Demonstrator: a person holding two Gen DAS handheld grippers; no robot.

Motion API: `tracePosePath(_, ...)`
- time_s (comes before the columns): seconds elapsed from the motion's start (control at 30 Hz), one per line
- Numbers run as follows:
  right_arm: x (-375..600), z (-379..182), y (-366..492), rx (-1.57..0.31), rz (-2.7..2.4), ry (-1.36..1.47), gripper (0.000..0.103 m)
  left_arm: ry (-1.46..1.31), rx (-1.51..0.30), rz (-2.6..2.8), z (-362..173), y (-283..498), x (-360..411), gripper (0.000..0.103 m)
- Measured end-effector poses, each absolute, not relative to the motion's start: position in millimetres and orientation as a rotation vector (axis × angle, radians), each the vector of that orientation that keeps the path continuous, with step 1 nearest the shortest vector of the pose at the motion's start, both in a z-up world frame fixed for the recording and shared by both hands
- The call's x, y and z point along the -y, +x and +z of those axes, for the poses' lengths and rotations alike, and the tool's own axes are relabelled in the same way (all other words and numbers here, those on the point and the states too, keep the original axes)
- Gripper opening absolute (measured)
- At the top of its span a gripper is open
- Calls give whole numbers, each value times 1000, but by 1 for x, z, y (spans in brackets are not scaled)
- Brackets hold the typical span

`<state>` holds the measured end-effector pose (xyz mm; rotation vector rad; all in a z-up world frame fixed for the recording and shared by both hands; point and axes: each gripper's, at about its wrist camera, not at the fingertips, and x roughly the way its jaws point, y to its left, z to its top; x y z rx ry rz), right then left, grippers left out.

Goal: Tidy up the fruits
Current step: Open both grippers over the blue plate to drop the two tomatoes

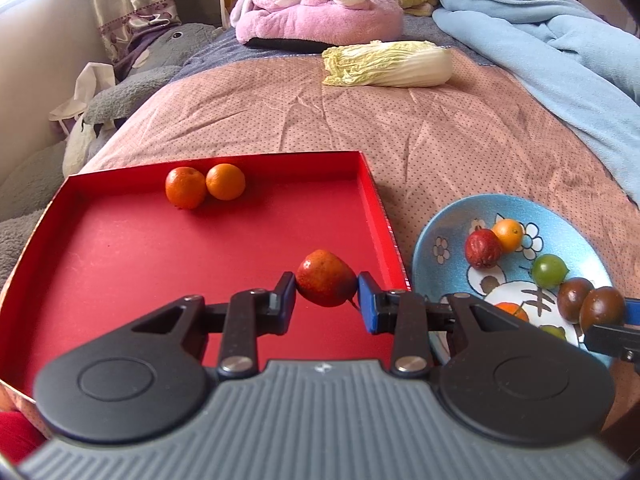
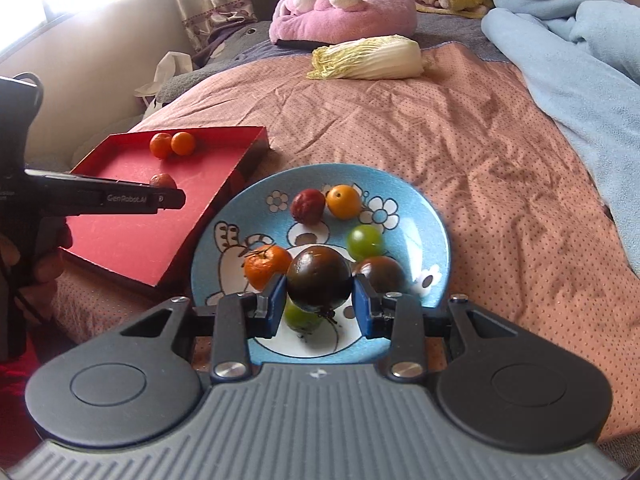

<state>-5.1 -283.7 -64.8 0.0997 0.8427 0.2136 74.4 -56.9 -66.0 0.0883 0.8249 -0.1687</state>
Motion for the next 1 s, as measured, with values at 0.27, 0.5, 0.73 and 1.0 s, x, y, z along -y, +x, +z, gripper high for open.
tracePosePath(0.27,285,-64,12,-793,169,126,70,112,-786,-296,-64,66,79,37)
tracePosePath(0.5,299,-56,0,-754,143,155,75,105,-768,-423,-63,70,99,37)
tracePosePath(0.73,308,-60,-5,-763,120,175,75,140,-749,-542,-63,63,117,38)
tracePosePath(1.0,307,-55,-8,-750,118,181,76,138,-714,-594,-56,52,117,59)
